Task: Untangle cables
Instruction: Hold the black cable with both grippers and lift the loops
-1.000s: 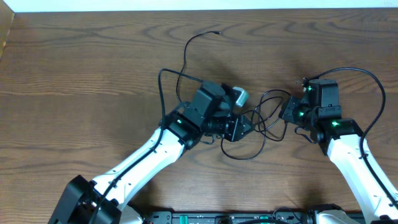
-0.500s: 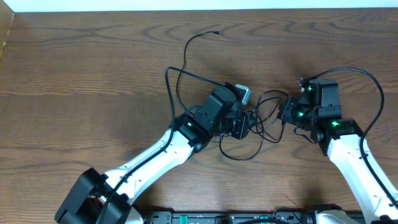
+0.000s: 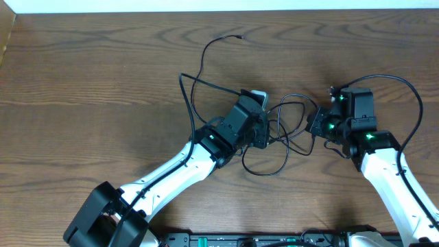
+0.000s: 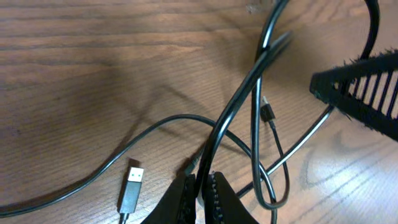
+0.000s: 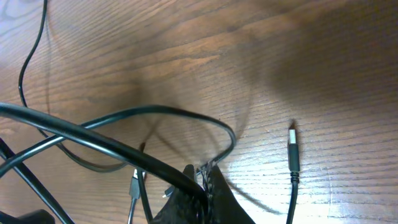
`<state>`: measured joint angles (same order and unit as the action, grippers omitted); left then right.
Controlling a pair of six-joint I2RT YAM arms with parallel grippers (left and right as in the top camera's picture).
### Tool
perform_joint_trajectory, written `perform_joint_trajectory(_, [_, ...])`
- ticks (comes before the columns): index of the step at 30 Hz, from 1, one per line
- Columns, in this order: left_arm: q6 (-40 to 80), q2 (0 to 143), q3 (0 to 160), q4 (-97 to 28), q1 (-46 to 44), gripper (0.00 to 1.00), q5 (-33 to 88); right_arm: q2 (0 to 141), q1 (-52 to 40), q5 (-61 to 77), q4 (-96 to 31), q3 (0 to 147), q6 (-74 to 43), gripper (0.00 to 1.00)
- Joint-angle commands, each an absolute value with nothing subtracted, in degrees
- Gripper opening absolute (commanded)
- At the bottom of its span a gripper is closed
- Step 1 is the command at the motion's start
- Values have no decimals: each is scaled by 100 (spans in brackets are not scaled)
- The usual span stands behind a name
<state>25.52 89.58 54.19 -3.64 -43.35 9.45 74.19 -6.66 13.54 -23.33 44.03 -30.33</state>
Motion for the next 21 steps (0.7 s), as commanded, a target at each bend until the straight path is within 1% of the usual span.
perform_joint_trajectory(1, [2624,9019,5459,-222,-4427,11,642,7328,-646,1389,-2349,4381,-2906,1])
perform_joint_trajectory(4, [2624,9039,5459,23,-4554,12,635,7328,-646,1413,-2351,4381,-2906,1])
perform_joint_trajectory(6, [2628,9083,5459,244,-4657,17,567,7328,-646,1415,-2362,4381,-2908,1])
perform_joint_trajectory(7, [2648,9111,5459,305,-4696,21,478,7325,-646,1413,-2364,4381,-2906,1])
perform_joint_trajectory(10, [2842,9227,5459,377,-4788,23,183,7303,-646,1415,-2408,4381,-2906,1])
perform_joint_trajectory(12, [2840,9367,5459,375,-4799,22,187,7271,-646,1413,-2410,4381,-2904,1])
perform_joint_trajectory(13, [2840,9432,5459,368,-4799,19,185,7258,-646,1415,-2410,4381,-2882,1])
perform_joint_trajectory(14, [2838,9483,5459,353,-4797,19,183,7238,-646,1420,-2410,4381,-2864,1])
perform_joint_trajectory(15, [2836,9550,5459,351,-4797,15,180,7218,-646,1417,-2418,4381,-2862,1])
perform_joint_trajectory(21, [2781,9598,5459,279,-4792,13,47,7098,-646,1409,-2499,4381,-2707,1])
